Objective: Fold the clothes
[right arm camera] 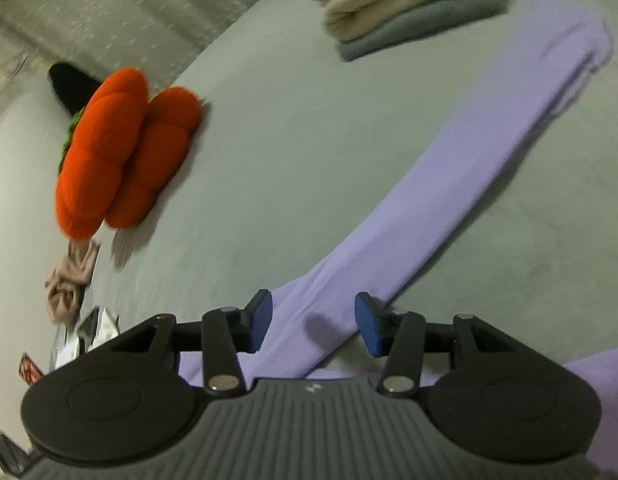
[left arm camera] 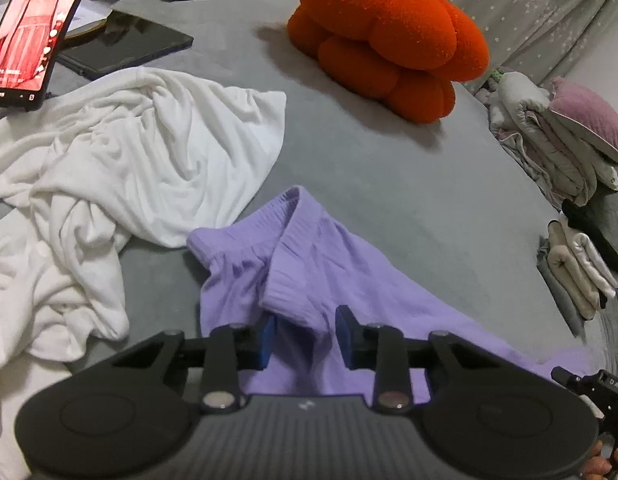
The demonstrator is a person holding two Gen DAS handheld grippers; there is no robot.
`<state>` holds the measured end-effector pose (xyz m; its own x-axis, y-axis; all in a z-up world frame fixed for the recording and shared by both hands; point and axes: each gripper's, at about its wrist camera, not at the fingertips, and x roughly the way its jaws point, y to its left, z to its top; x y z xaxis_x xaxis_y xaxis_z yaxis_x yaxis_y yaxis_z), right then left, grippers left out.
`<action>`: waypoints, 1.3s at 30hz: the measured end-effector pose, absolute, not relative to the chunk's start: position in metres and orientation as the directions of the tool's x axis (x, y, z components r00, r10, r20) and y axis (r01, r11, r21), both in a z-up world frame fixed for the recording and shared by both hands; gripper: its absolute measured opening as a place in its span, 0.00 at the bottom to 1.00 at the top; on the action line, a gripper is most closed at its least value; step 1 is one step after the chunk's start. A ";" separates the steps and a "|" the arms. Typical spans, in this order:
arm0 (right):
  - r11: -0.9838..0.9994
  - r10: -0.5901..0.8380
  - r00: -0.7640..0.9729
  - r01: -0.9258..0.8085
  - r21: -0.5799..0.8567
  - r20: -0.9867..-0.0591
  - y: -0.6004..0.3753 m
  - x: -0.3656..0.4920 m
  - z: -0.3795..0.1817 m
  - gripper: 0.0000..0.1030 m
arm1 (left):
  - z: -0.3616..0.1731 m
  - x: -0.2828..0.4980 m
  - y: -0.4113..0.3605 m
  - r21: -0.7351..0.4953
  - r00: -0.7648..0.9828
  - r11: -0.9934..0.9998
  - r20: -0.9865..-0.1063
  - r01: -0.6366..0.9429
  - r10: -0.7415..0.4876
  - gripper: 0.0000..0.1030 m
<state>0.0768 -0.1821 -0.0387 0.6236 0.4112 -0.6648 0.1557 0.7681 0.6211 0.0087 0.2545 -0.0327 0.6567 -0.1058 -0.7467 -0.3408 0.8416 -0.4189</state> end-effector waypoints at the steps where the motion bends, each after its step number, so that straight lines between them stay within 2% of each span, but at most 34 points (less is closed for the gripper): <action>1: 0.761 0.407 0.626 0.170 0.626 -0.665 -0.184 0.079 -0.040 0.45 | -0.033 0.009 0.255 -0.418 0.656 0.841 -0.748 -0.344 -0.103 0.27; 4: 0.737 0.395 0.634 0.214 0.641 -0.665 -0.191 0.084 -0.044 0.40 | -0.035 0.009 0.255 -0.414 0.654 0.839 -0.751 -0.353 -0.095 0.23; 15: 0.706 0.341 0.636 0.313 0.635 -0.692 -0.192 0.102 -0.052 0.38 | -0.042 0.012 0.251 -0.374 0.629 0.854 -0.774 -0.360 -0.074 0.17; 17: 0.713 0.314 0.634 0.333 0.617 -0.706 -0.190 0.105 -0.054 0.29 | -0.043 0.012 0.251 -0.368 0.626 0.858 -0.777 -0.358 -0.072 0.17; 19: 0.721 0.285 0.631 0.355 0.595 -0.721 -0.189 0.107 -0.057 0.11 | -0.043 0.012 0.251 -0.363 0.624 0.862 -0.778 -0.355 -0.071 0.17; 21: 0.719 0.277 0.633 0.363 0.593 -0.723 -0.191 0.106 -0.058 0.05 | -0.043 0.012 0.250 -0.360 0.625 0.865 -0.778 -0.351 -0.070 0.17; 28: 0.718 0.277 0.665 0.336 0.609 -0.693 -0.194 0.095 -0.050 0.04 | -0.040 0.009 0.251 -0.356 0.644 0.875 -0.762 -0.329 -0.068 0.16; 30: 0.725 0.277 0.680 0.316 0.612 -0.678 -0.195 0.090 -0.044 0.04 | -0.038 0.007 0.252 -0.358 0.654 0.876 -0.753 -0.324 -0.066 0.09; 32: 0.733 0.277 0.696 0.293 0.614 -0.663 -0.196 0.084 -0.036 0.04 | -0.035 0.006 0.253 -0.368 0.667 0.873 -0.742 -0.321 -0.068 0.08; 39: 0.725 0.308 0.776 0.183 0.664 -0.551 -0.199 0.061 -0.016 0.04 | -0.016 0.000 0.260 -0.396 0.746 0.877 -0.663 -0.272 -0.068 0.06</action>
<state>0.0614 -0.1989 -0.0160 0.7755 0.3083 -0.5509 0.1834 0.7250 0.6639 0.0000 0.2603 -0.0161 0.7456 -0.0678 -0.6630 -0.2720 0.8772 -0.3956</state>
